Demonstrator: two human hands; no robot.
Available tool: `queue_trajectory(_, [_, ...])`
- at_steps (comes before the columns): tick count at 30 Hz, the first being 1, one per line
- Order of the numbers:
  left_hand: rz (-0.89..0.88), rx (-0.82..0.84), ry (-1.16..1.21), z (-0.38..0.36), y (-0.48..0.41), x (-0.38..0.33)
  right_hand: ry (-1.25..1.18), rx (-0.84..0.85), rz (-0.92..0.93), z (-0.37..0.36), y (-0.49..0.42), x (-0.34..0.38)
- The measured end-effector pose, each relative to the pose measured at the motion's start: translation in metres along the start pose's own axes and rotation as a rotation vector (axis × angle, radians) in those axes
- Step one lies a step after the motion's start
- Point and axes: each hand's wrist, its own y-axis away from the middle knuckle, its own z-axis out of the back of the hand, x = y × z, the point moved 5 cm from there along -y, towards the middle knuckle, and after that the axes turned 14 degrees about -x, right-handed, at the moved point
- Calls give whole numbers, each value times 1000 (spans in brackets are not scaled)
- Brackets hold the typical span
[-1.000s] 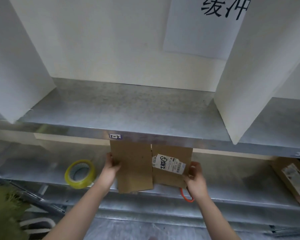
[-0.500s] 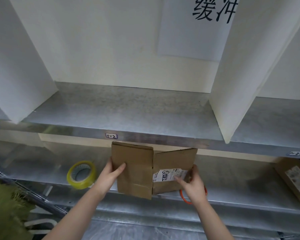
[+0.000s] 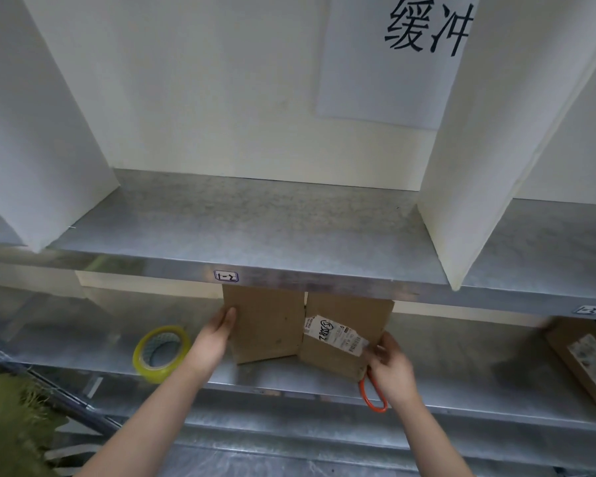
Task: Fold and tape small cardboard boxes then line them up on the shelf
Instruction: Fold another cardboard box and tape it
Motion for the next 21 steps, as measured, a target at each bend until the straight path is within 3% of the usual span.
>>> queue_trajectory(10, [-275,-150,-88,10,-13,-30,-70,-130,67,6,4,28])
queue_trajectory(21, [-366,-145,-179,18,9,-34,-2,-148,229,20,10,50])
